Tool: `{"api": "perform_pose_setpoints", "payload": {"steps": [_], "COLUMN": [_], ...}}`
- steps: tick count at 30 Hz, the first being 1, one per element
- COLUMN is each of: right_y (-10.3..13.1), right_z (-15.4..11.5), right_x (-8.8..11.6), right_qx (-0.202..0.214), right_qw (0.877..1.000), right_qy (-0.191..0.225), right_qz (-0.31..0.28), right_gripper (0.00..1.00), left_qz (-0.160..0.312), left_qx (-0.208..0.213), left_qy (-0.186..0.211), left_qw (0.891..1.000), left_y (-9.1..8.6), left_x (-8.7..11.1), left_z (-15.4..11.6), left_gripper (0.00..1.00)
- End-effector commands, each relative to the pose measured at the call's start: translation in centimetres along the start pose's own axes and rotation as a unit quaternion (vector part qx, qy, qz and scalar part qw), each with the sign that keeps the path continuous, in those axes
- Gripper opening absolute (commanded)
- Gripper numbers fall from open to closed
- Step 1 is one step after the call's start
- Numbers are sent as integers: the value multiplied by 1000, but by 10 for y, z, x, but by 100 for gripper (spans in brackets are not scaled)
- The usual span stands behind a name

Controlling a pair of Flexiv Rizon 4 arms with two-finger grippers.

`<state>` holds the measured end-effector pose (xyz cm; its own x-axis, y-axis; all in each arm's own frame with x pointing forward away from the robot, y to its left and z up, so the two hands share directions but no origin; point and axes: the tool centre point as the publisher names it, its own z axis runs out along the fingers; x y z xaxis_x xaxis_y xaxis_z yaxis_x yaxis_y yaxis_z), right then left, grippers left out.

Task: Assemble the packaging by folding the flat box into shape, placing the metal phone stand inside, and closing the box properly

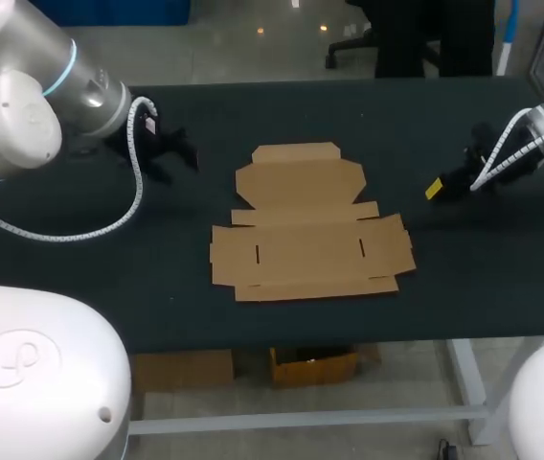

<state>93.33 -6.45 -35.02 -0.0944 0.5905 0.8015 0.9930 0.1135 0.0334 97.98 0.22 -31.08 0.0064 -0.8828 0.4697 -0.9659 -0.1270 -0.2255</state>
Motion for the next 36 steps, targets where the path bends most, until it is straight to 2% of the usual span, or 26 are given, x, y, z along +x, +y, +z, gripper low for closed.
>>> {"api": "perform_pose_setpoints", "payload": {"steps": [1, 8, 19, 24, 36], "right_y": [2, 13, 12, 8, 8], "right_z": [-5, -7, -1, -2, -2], "right_x": [7, 10, 15, 15, 15], "right_qx": [-3, -24, -55, -55, -55], "right_qw": [1000, 997, 996, 996, 996], "right_qy": [-20, -67, -70, -68, -68], "right_qz": [-2, -28, -15, 17, 17], "right_gripper": [0, 0, 0, 0, 0], "left_qz": [-3, -12, -29, -30, -30], "left_qx": [1, -13, -15, -16, -16], "left_qy": [-17, -33, -45, -50, -50], "left_qw": [1000, 999, 998, 998, 998], "left_y": [3, 3, 3, 2, 2], "left_x": [4, 4, 3, 3, 3], "left_z": [-4, -3, 0, -1, -1], "left_gripper": [0, 0, 0, 0, 0]}}
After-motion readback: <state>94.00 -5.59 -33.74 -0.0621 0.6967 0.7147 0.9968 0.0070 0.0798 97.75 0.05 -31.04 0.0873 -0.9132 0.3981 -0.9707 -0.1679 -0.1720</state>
